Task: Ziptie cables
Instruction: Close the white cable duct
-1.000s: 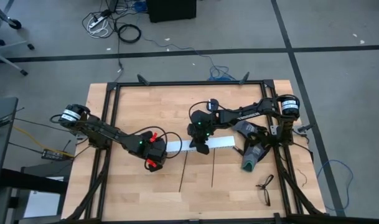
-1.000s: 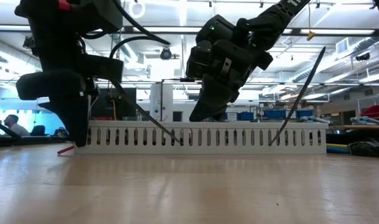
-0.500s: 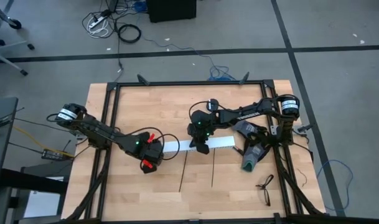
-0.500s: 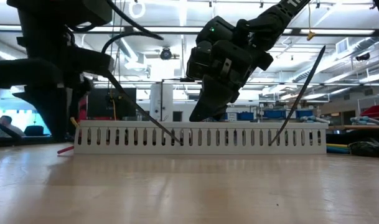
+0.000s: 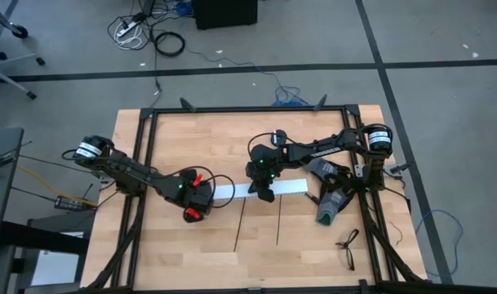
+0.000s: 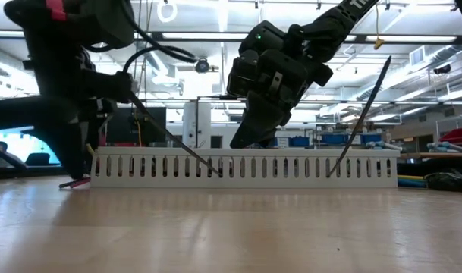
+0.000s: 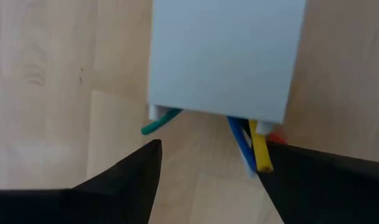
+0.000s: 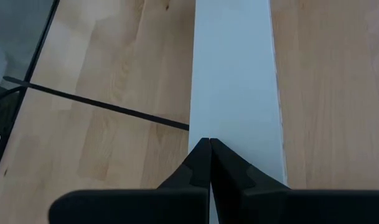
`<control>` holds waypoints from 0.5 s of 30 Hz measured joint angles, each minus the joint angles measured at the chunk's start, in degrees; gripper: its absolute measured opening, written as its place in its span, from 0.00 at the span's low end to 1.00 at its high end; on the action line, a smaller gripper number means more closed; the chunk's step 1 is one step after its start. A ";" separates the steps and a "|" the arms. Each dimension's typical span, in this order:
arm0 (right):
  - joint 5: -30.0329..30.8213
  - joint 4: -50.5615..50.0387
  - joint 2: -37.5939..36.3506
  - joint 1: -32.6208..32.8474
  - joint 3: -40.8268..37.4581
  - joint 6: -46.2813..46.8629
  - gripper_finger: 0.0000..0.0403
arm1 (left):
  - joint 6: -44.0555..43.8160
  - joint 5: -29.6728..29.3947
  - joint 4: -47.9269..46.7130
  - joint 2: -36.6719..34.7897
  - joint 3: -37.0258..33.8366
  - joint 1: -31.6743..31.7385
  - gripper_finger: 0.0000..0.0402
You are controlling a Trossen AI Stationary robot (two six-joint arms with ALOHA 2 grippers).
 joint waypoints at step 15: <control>-0.26 0.00 0.00 0.00 0.00 0.00 0.00 | 5.24 -1.27 2.51 0.02 -0.54 -0.04 0.58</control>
